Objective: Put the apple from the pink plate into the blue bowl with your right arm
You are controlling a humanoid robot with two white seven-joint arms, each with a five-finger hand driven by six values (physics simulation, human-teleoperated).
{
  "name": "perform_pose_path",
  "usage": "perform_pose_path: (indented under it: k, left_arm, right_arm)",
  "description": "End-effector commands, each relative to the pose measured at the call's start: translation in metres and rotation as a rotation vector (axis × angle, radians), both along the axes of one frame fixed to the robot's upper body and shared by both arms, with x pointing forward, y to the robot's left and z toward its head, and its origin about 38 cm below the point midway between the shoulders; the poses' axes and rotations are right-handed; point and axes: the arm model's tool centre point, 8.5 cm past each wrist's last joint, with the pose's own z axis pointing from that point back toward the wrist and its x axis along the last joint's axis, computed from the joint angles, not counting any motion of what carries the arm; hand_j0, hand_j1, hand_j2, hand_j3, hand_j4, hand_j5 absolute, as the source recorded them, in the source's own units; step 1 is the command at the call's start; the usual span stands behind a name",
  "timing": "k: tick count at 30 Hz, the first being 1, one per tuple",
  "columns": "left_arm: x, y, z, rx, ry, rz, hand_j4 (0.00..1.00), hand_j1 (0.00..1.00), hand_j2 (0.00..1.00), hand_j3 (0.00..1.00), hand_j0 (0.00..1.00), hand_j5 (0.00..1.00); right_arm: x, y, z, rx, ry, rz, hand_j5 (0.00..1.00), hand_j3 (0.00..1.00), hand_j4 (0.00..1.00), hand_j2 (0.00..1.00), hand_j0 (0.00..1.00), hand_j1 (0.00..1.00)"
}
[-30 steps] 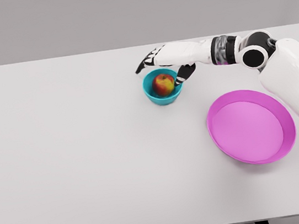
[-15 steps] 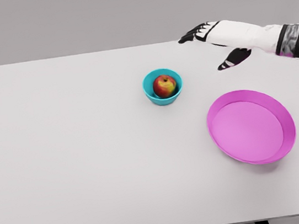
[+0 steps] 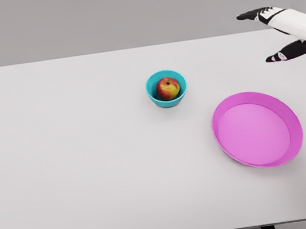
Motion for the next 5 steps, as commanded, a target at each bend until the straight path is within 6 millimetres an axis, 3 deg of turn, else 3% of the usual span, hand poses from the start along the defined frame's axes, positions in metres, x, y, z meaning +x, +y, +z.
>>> perform_pose_path:
  k: [1,5]
  left_arm:
    - [0.0,0.0001,0.0,0.0,0.0,0.0,1.0,1.0,1.0,1.0,1.0,1.0]
    - [0.0032,0.0001,0.0002,-0.001,-0.006,0.004,1.0,1.0,1.0,1.0,1.0,1.0]
  right_arm:
    - [0.0,-0.0015,0.0029,0.016,-0.008,-0.006,1.0,1.0,1.0,1.0,1.0,1.0]
    - [-0.0007,-0.0016,-0.0004,0.018,0.0,-0.006,1.0,1.0,1.0,1.0,1.0,1.0]
